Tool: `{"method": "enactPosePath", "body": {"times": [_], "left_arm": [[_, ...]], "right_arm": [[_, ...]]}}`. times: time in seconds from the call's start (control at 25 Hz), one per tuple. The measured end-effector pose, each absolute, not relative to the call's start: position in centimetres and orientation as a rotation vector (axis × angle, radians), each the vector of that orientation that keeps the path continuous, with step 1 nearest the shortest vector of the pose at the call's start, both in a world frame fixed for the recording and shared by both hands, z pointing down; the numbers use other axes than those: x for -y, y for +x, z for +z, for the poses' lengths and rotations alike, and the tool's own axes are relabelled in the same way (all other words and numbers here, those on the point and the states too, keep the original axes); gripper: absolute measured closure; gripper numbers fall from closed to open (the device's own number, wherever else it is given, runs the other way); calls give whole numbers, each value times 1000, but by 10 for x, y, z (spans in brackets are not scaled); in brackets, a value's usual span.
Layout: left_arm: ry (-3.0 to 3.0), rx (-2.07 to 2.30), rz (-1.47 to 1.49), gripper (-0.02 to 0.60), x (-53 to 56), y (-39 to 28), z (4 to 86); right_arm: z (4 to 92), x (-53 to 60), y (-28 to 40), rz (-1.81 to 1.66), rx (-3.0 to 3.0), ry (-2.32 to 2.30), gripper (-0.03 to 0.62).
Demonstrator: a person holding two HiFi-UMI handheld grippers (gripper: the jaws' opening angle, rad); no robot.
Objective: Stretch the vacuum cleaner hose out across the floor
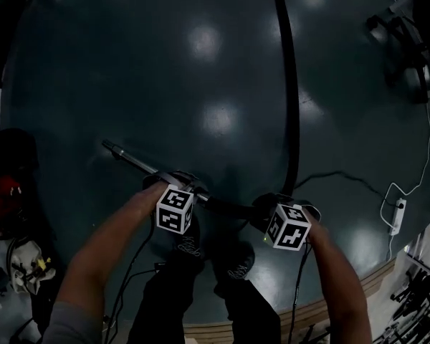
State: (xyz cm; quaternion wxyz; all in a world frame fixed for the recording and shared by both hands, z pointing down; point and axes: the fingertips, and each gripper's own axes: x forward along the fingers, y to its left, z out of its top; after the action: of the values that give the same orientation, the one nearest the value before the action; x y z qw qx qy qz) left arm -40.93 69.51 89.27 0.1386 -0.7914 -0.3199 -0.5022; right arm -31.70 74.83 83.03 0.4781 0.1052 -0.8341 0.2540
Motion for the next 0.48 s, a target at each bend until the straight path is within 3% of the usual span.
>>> {"method": "enactPosePath", "body": {"times": [0.48], "left_arm": [[-2301,887,-1544,483,-703,-424,981]], "right_arm": [[928,-760,-332,573,2053,220,424]]}}
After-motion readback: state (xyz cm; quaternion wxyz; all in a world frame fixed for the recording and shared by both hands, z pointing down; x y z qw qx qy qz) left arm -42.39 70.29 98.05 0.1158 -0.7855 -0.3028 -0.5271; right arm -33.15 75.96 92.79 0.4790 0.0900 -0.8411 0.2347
